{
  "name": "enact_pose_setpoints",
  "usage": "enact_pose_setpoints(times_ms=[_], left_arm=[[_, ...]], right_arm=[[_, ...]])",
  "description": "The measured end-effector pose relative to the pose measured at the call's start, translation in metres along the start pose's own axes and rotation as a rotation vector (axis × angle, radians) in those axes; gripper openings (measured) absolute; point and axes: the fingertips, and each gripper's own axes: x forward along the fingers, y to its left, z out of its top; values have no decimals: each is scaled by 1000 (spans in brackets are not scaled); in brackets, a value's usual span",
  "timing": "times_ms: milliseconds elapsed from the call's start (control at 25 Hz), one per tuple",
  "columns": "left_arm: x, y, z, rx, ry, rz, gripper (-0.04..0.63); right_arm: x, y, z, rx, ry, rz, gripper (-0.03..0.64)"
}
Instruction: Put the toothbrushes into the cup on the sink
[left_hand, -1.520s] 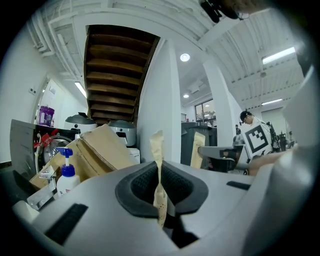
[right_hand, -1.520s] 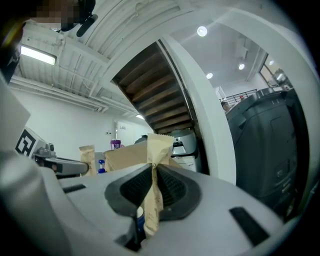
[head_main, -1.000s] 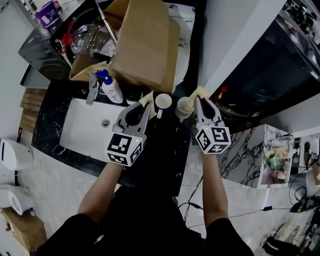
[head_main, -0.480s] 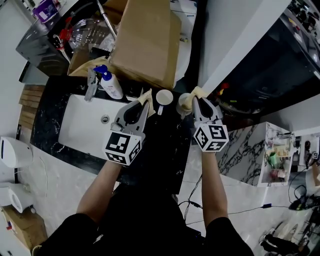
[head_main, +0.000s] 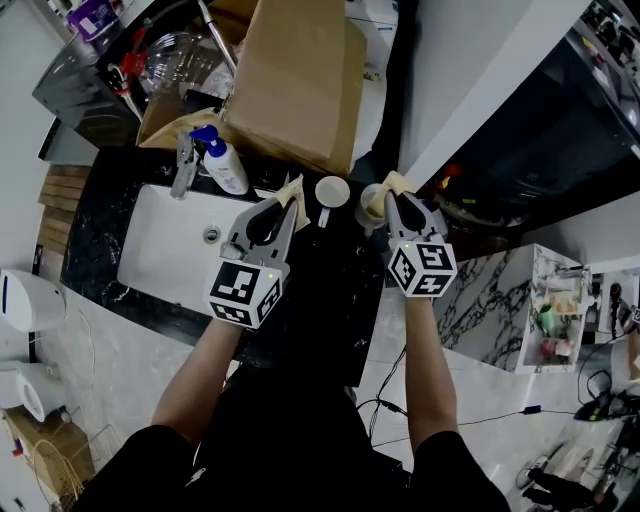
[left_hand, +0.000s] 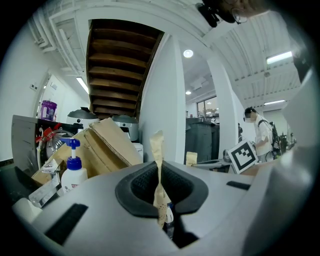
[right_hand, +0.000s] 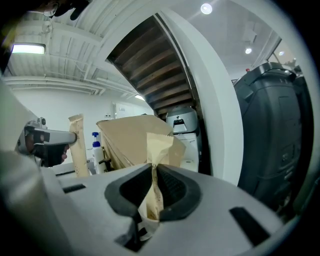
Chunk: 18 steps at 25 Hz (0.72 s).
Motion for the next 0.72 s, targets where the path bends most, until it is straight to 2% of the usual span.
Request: enact_pose_setpoints(times_ms=[480, 600, 720], left_arm=[[-3, 9, -2, 1, 2, 9, 12], [-4, 9, -3, 3, 2, 10, 12], [-4, 8, -2, 1, -1, 9, 12]], right_arm=[[14, -7, -7, -8, 34, -19, 36], [14, -7, -8, -17, 38, -21, 60], [13, -8, -10, -27, 48, -23, 111]])
